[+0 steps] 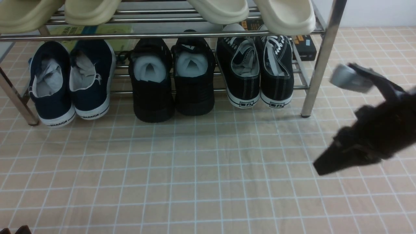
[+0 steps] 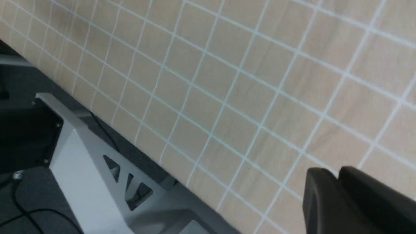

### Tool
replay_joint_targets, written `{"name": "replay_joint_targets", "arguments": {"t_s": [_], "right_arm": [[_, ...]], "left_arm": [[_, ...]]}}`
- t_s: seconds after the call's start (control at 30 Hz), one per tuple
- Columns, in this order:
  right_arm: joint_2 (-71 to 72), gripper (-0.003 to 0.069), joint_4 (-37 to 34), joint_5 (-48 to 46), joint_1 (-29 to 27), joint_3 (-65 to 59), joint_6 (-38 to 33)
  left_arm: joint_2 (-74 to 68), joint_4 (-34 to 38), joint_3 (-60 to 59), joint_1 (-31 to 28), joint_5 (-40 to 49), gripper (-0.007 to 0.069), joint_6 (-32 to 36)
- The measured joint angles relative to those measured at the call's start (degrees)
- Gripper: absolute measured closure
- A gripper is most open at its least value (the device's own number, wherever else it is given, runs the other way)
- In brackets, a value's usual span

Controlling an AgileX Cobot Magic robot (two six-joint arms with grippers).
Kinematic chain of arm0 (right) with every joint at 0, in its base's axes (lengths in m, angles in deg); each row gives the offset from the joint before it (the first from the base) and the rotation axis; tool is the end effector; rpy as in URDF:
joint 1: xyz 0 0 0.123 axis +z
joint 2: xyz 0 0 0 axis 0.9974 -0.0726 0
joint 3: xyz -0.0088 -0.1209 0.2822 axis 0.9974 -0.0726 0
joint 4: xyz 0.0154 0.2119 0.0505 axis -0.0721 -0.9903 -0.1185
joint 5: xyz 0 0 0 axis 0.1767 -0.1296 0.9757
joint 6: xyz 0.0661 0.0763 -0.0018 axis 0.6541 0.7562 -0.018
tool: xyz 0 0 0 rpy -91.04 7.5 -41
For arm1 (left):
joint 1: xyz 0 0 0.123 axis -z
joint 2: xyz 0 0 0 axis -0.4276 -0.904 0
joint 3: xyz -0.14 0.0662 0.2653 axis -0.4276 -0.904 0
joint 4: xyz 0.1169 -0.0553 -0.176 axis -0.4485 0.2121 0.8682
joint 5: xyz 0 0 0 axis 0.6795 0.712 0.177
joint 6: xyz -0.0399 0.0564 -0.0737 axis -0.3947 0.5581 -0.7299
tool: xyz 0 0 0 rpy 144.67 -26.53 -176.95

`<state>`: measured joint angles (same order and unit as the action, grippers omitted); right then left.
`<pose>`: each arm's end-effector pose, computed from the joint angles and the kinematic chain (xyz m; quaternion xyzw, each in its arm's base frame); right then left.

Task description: Take the shoes off the shelf from the light coffee tablecloth by hand.

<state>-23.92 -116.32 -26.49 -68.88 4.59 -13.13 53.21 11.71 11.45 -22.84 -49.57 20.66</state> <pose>0.2216 0.1247 0.3271 -0.1848 0.9293 0.2983 0.1151 0.0064 0.0054 0.1716 -0.0339 0.7978 -0.0163 0.6017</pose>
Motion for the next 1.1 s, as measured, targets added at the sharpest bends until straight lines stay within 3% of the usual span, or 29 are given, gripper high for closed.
{"name": "replay_joint_targets", "arguments": {"t_s": [0.03,0.17,0.37,0.43,0.83,0.97,1.07,1.1], "right_arm": [[0.0,0.0548,0.4,0.1,0.4,0.7,0.4],[-8.9,0.0405,11.2,3.9,8.3,15.4,10.8],[-19.9,0.0242,24.8,6.1,13.9,31.0,19.7],[-22.7,0.0222,28.1,7.1,14.7,34.8,21.5],[-34.2,0.0232,36.6,22.5,15.0,41.7,24.2],[-36.4,0.0277,39.3,24.8,15.0,41.7,24.3],[-37.6,0.0345,40.7,25.5,15.0,41.7,24.4],[-37.9,0.0398,41.0,25.6,15.0,41.7,24.4]], "left_arm": [[0.0,0.0,0.0,0.0,0.0,0.0383,0.0],[0.0,0.0,0.0,0.0,0.0,0.0383,0.0],[0.0,0.0,0.0,0.0,0.0,0.0383,0.0],[0.0,0.0,0.0,0.0,0.0,0.0383,0.0],[0.0,0.0,0.0,0.0,0.0,0.0383,0.0],[0.0,0.0,0.0,0.0,0.0,0.0383,0.0],[0.0,0.0,0.0,0.0,0.0,0.0383,0.0],[0.0,0.0,0.0,0.0,0.0,0.0383,0.0]]}}
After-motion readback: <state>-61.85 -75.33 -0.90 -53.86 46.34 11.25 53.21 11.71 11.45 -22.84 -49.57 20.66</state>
